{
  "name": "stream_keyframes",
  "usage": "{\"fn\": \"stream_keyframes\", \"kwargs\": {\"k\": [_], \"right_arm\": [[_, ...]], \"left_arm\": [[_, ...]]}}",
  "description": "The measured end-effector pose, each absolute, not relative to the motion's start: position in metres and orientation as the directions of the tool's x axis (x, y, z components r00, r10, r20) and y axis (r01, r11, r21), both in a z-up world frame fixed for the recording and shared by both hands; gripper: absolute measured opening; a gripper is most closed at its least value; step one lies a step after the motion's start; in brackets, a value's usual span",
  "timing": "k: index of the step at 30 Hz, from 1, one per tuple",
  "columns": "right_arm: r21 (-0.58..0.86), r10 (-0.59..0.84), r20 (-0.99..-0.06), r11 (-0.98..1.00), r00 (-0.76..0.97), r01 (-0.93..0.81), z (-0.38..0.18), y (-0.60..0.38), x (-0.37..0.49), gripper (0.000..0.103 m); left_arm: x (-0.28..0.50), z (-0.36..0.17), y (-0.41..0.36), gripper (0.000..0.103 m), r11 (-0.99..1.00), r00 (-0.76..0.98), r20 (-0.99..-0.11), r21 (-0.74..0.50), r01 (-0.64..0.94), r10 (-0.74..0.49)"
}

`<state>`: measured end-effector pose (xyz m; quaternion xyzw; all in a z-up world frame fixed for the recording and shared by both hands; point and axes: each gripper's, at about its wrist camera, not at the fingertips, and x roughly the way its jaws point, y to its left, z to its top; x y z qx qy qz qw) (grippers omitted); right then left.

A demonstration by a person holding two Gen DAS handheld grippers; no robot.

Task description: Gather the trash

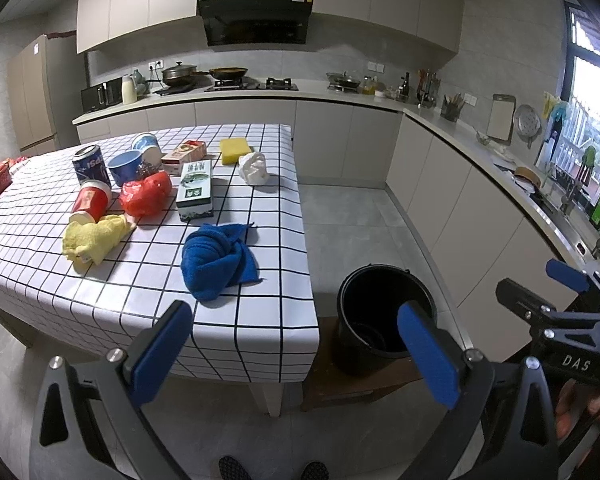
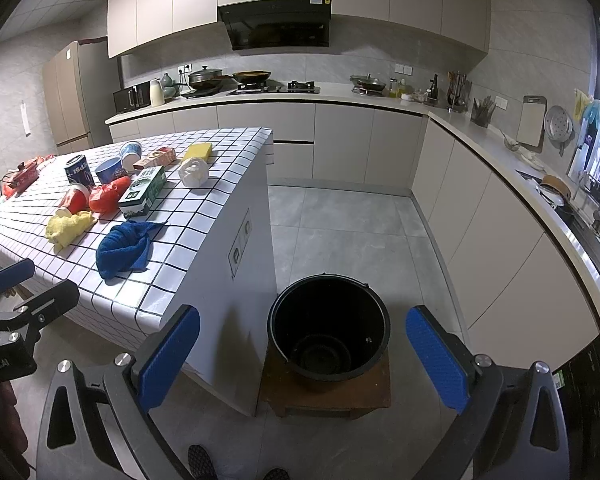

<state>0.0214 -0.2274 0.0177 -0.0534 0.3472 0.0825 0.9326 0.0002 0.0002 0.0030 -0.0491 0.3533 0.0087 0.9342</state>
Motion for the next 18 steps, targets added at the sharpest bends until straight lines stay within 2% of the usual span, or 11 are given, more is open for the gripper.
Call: {"fn": "stream_keyframes", "kwargs": {"k": [18], "right_arm": [[-0.042, 0.119, -0.654, 0.980, 0.747, -0.193, 0.0190, -0.2278, 0.0223, 0.103]], "left_arm": [[-0.0020, 0.0030, -0.0007, 0.103, 0.994, 0.752, -0.659, -0.088, -0.057, -0.015]]}}
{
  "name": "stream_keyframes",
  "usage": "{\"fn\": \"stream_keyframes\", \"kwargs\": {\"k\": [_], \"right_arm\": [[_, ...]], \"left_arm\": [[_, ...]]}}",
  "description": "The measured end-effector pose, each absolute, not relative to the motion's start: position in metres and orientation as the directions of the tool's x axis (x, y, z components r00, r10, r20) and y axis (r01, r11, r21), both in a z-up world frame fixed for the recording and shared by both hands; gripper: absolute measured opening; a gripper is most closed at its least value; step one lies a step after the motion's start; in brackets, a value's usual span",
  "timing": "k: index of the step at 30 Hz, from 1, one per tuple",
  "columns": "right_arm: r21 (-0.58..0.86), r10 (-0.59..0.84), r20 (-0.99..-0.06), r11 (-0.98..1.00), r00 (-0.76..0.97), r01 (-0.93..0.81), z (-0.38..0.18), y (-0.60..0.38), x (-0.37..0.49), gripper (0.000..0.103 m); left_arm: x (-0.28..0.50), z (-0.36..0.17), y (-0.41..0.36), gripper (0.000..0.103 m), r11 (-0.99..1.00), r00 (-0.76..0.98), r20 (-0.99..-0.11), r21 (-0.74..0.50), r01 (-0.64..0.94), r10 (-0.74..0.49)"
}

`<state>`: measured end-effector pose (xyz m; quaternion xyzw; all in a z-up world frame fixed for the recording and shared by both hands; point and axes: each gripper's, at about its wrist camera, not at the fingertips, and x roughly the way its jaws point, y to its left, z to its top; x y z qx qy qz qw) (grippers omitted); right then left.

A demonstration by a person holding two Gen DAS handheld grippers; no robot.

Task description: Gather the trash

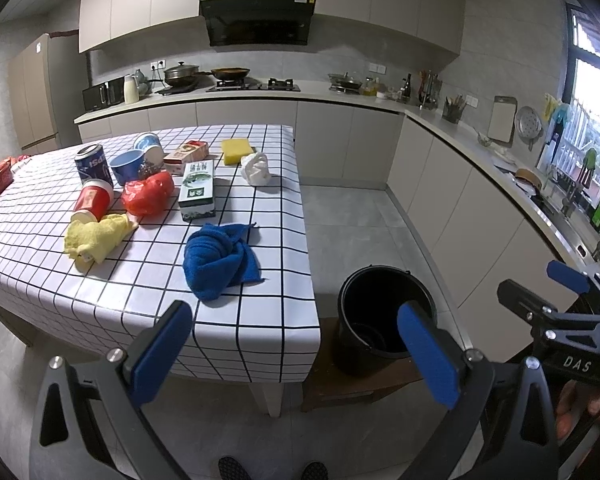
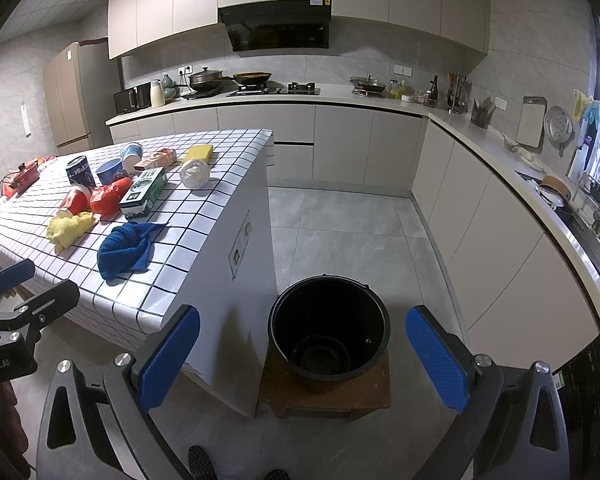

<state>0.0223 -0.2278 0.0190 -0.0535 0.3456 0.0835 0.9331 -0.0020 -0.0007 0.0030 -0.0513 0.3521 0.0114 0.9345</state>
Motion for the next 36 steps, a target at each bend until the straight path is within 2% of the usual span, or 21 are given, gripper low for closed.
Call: {"fn": "stream_keyframes", "kwargs": {"k": [19, 36], "right_arm": [[-0.048, 0.124, -0.658, 0.978, 0.743, -0.205, 0.016, -0.222, 0.023, 0.103], [-0.061, 0.196, -0.642, 0.951, 0.741, -0.303, 0.012, -0.186, 0.056, 0.103]], "left_arm": [[0.000, -0.001, 0.004, 0.103, 0.993, 0.752, -0.659, -0.093, -0.077, -0.003], [0.011, -0.006, 0.054, 0.103, 0.966, 0.739, -0.661, -0.082, -0.244, 0.131]]}}
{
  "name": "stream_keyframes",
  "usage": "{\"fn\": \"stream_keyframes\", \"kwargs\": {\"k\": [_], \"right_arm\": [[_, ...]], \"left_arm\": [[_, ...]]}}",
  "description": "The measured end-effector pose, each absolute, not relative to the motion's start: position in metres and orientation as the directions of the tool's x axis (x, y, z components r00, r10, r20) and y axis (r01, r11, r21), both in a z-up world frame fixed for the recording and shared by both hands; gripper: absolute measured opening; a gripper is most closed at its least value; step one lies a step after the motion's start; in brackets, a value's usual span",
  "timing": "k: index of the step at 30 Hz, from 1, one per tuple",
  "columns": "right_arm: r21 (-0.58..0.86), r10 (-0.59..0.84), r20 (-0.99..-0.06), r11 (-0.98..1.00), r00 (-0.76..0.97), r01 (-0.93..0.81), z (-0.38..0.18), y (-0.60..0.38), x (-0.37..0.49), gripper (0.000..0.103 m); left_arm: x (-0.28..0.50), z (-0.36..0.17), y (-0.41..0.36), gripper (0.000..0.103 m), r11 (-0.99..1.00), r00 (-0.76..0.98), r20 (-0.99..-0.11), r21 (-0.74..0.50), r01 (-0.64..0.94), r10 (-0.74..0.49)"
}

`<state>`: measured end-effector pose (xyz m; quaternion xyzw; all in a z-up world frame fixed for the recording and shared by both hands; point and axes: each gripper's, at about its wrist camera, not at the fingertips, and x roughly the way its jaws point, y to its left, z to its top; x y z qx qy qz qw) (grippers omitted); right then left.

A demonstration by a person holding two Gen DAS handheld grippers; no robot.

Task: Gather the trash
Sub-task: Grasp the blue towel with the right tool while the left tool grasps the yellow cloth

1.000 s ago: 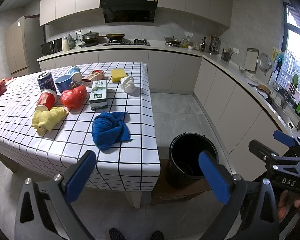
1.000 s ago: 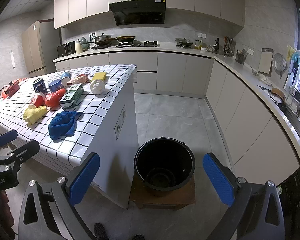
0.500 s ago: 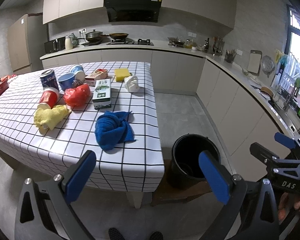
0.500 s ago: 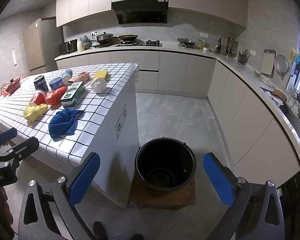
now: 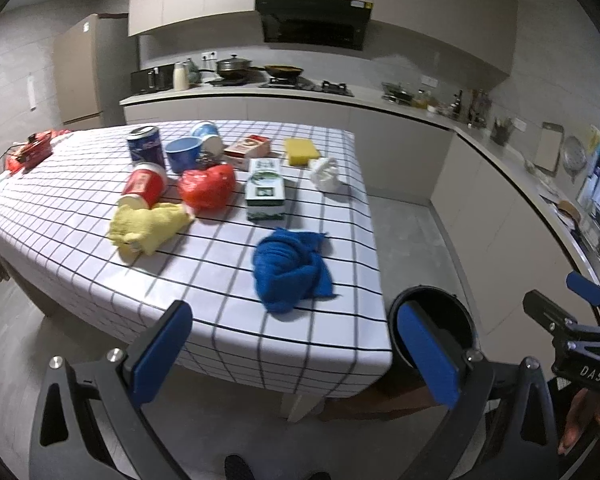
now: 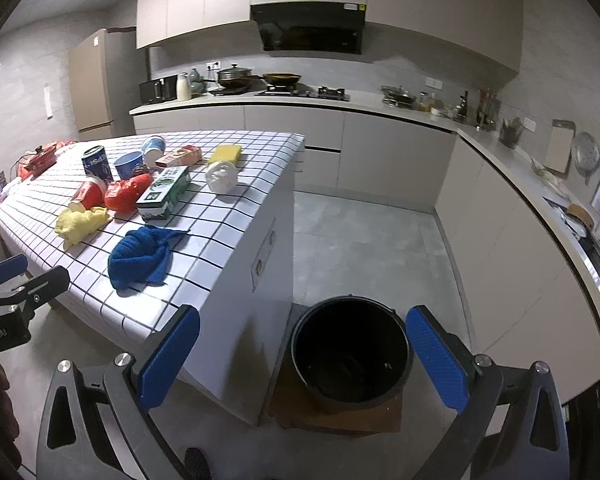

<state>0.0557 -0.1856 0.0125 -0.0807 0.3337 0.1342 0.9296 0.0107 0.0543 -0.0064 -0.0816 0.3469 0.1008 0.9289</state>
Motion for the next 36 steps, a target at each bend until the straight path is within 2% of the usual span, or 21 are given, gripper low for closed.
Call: {"fn": "stream_keyframes", "kwargs": {"k": [8, 13, 25, 30, 34, 36], "right_arm": [[-0.062, 0.235, -0.644, 0.932, 0.728, -0.356, 0.008, -0.158, 0.077, 0.103], [-0.056, 0.276, -0.646, 0.913, 0.712, -0.405, 0.003, -0.133, 0.088, 0.103], [-0.025, 0.359, -0.680, 0.859, 0.639, -0.511, -0.021, -0.060, 0.102, 0.103], [-0.009, 0.383, -0.707, 0.835, 0.594, -0.550, -0.038, -0.023, 0.103, 0.093], [-0.002, 0.388, -0.735, 0.819, 0.556, -0.574, -0.055, 0.003, 0.106, 0.089], [-0.002, 0.382, -0.751, 0.814, 0.538, -0.581, -0.065, 0.015, 0.109, 0.082]], "left_arm": [[0.015, -0.011, 0.082, 0.103, 0.950, 0.733, -0.657, -0.081, -0.302, 0.177], [0.015, -0.014, 0.113, 0.103, 0.929, 0.740, -0.651, -0.149, -0.340, 0.167], [0.009, -0.045, 0.175, 0.103, 0.903, 0.665, -0.724, -0.145, -0.405, 0.182], [0.004, -0.055, 0.195, 0.103, 0.902, 0.663, -0.722, -0.129, -0.412, 0.200], [0.012, -0.068, 0.210, 0.103, 0.903, 0.650, -0.735, -0.123, -0.411, 0.195], [0.016, -0.072, 0.217, 0.103, 0.904, 0.647, -0.739, -0.126, -0.408, 0.189]]}}
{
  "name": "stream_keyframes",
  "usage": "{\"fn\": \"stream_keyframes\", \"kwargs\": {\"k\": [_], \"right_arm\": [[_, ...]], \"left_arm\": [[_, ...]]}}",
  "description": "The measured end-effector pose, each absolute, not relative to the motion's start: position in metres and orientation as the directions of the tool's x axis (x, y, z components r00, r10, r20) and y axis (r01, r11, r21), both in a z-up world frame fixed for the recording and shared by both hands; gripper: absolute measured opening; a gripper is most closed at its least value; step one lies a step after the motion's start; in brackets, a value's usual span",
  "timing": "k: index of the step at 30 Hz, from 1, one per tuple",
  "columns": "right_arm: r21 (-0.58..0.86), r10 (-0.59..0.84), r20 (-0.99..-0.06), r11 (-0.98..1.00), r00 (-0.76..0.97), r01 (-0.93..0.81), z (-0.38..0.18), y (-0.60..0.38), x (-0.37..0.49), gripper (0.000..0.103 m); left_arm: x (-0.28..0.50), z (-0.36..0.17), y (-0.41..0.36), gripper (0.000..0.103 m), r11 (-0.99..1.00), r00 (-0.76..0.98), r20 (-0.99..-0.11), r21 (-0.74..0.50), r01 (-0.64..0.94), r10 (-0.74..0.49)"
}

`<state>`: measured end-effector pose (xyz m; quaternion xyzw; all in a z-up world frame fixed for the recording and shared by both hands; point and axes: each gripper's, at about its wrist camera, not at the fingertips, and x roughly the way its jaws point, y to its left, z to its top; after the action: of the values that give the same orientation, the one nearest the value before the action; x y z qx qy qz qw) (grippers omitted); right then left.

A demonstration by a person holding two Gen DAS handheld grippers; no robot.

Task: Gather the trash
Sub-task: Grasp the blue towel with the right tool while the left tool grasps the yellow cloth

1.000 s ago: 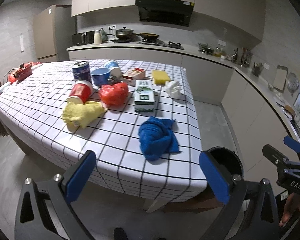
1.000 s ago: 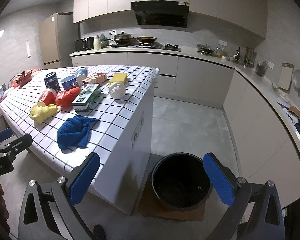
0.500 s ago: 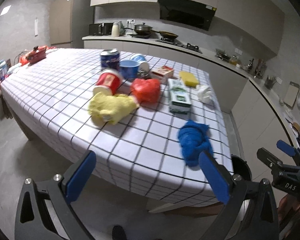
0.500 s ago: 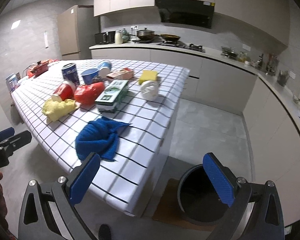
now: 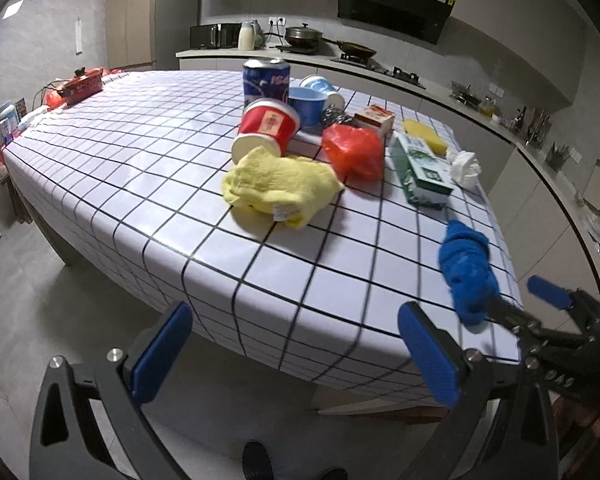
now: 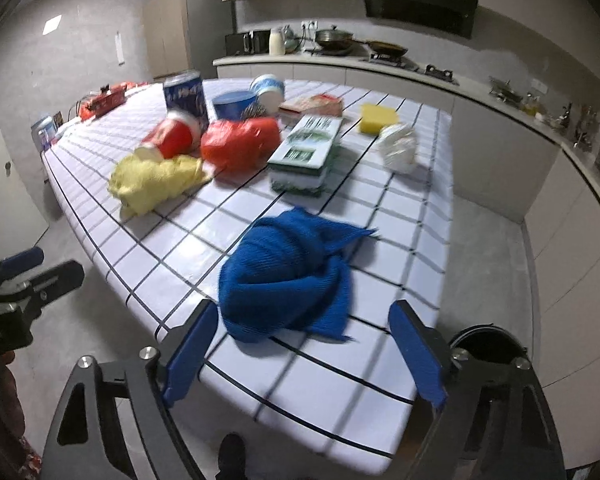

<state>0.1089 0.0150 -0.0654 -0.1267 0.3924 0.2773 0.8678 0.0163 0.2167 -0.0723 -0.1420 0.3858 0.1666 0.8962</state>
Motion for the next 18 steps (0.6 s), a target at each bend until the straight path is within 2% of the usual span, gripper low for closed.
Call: {"fn": "stream_keyframes", "kwargs": {"k": [2, 13, 14, 15, 18], "right_arm": [[-0.008, 0.364, -0.771, 0.815, 0.522, -0.580, -0.077, 0.026, 0.115, 0.077], [0.024, 0.313, -0.782, 0.880, 0.539, -0.475, -0.087, 0.041, 0.180, 0.075], [0.027, 0.312, -0.781, 0.882, 0.540, -0.471, -0.086, 0.043, 0.186, 0.070], [0.032, 0.313, -0.782, 0.884, 0.539, -0.467, -0.086, 0.045, 0.191, 0.061], [0.054, 0.323, -0.787, 0.885, 0.526, -0.462, -0.088, 0.050, 0.202, 0.047]], "left_arm": [[0.022, -0.077, 0.223, 0.103, 0.906, 0.646, -0.741, -0.128, -0.404, 0.184], [0.079, -0.086, 0.259, 0.102, 0.923, 0.671, -0.729, -0.150, -0.354, 0.139], [0.084, -0.086, 0.262, 0.100, 0.924, 0.673, -0.727, -0.152, -0.351, 0.136], [0.090, -0.087, 0.264, 0.098, 0.925, 0.673, -0.728, -0.153, -0.349, 0.133], [0.106, -0.089, 0.273, 0.093, 0.924, 0.670, -0.732, -0.162, -0.346, 0.122]]}}
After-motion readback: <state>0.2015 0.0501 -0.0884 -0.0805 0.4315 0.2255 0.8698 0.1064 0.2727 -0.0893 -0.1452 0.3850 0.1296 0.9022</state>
